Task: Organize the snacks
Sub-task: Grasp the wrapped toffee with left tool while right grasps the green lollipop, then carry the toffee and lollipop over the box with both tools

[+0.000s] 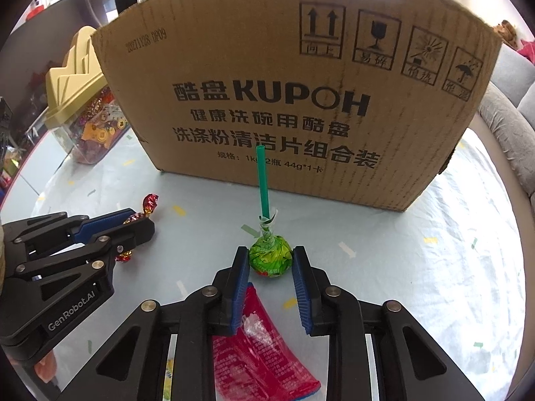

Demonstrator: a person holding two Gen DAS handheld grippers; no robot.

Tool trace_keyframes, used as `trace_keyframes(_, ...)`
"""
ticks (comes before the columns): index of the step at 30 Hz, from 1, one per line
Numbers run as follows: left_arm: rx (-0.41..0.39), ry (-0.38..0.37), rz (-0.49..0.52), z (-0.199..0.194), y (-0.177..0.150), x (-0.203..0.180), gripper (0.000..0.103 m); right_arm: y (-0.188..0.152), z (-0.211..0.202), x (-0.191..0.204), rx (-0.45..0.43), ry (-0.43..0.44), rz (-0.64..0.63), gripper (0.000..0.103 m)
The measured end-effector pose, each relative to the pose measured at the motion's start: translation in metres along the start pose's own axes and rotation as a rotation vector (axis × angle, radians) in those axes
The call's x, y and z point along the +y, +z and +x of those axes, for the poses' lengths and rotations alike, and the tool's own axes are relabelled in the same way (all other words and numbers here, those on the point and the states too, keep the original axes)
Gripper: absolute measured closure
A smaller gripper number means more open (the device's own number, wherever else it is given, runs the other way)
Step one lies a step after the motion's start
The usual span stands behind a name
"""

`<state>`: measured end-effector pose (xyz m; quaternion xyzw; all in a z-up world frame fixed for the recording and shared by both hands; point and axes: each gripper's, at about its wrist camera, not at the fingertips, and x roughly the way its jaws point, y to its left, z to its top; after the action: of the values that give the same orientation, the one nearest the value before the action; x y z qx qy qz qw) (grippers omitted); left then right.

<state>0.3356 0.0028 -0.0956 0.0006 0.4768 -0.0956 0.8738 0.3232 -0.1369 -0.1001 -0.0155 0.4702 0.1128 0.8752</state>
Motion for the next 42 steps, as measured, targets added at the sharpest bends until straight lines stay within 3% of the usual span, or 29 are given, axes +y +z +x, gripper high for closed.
trace_keyframes(22,-0.214,-0.017,0.039,-0.109,0.006,-0.024,0.084,0.006,-0.097,0.002,-0.187,0.024,-0.005,0.076)
trace_keyframes(42,-0.381,0.004,0.093,-0.173,0.053,-0.046,0.084,0.042,-0.169,-0.006,-0.375,0.021,-0.007,0.076)
